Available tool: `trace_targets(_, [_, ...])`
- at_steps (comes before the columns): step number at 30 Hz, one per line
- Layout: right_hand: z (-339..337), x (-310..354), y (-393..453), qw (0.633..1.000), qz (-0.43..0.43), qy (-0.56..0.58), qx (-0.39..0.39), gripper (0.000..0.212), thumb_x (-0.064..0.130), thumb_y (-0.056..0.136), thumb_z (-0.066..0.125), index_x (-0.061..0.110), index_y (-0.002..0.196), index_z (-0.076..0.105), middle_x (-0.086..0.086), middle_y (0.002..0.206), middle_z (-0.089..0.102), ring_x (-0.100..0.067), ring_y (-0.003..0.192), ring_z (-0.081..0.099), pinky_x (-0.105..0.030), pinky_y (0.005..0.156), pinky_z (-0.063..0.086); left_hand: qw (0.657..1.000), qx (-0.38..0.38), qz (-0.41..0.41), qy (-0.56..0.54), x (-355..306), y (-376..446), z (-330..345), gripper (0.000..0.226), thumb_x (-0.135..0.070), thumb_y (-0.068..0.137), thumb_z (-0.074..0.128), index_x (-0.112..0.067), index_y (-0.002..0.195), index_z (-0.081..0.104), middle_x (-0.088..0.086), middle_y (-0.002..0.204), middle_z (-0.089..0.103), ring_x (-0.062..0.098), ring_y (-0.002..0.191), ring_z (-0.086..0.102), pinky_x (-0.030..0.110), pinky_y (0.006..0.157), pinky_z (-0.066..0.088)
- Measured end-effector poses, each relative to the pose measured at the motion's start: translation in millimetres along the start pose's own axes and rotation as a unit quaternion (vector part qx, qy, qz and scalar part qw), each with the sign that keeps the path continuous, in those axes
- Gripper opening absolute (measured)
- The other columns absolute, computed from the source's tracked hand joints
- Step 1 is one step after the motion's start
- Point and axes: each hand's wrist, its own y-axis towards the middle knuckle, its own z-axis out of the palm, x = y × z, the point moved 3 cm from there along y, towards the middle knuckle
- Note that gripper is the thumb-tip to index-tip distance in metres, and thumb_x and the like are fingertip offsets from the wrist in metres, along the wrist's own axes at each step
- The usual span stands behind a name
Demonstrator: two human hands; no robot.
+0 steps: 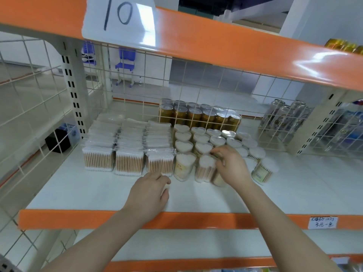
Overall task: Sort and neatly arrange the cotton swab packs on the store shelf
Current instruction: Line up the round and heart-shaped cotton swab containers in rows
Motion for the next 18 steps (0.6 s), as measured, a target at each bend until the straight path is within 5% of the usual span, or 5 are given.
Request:
trace_targets(2, [-8, -11, -2, 1.0, 0.015, -0.008, 0.0, 0.034, -0.004, 0.083, 0.051, 0.006, 0.112, 0.064, -0.01, 0.116, 0.06, -0.025, 0.107, 0.054, -0.019, 0.075, 0.034, 1.0, -0.017, 0.022, 0.014, -8, 4, -1, 0.034, -0.031, 0.071, 0.038, -0.022, 0.08, 0.07, -0.008, 0.074, 0.062, 0.014, 0.063, 0.062, 0.025, 0.053, 0.05])
trace_targets(10, [-17, -50, -7, 0.997, 0.025, -0.034, 0.058, 0.039, 0.0, 0.083, 0.051, 0.008, 0.121, 0.06, -0.008, 0.122, 0.058, -0.023, 0.111, 0.052, -0.026, 0.087, 0.04, 0.998, -0.034, 0.052, 0.029, -47, 28, 4, 0.037, -0.027, 0.07, 0.038, -0.015, 0.081, 0.071, -0.002, 0.074, 0.063, 0.017, 0.066, 0.061, 0.021, 0.066, 0.046])
trace_targets(14, [-19, -58, -7, 0.995, 0.004, -0.034, 0.09, 0.043, 0.001, 0.083, 0.051, 0.01, 0.124, 0.058, -0.006, 0.126, 0.056, -0.021, 0.115, 0.05, -0.022, 0.09, 0.036, 0.998, -0.026, 0.045, 0.04, -65, 41, 10, 0.02, -0.014, 0.065, 0.056, -0.009, 0.078, 0.071, 0.003, 0.079, 0.064, 0.022, 0.066, 0.062, 0.027, 0.06, 0.054])
trace_targets(18, [-25, -64, -6, 0.993, -0.036, -0.031, 0.112, 0.04, 0.006, 0.085, 0.053, 0.012, 0.125, 0.058, -0.003, 0.129, 0.056, -0.019, 0.117, 0.05, -0.022, 0.093, 0.036, 0.995, 0.003, 0.051, 0.082, -78, 57, 16, 0.04, -0.021, 0.07, 0.036, -0.008, 0.087, 0.07, 0.008, 0.095, 0.067, 0.027, 0.085, 0.065, 0.034, 0.068, 0.056])
